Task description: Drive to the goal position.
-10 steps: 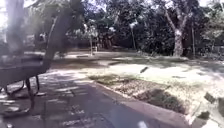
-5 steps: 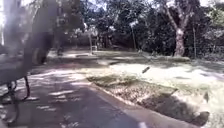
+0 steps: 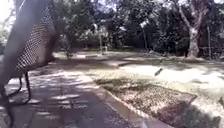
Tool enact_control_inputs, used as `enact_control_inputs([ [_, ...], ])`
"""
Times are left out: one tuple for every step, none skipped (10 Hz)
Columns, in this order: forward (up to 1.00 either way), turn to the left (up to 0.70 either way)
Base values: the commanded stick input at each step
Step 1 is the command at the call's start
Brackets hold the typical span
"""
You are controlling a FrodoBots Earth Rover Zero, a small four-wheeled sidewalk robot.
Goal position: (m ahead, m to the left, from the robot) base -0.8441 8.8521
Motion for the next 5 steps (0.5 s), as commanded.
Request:
enact_control_inputs([
  [0.50,0.00],
  [0.50,0.00],
  [0.50,0.00],
  [0.50,0.00],
  [0.50,0.00],
])
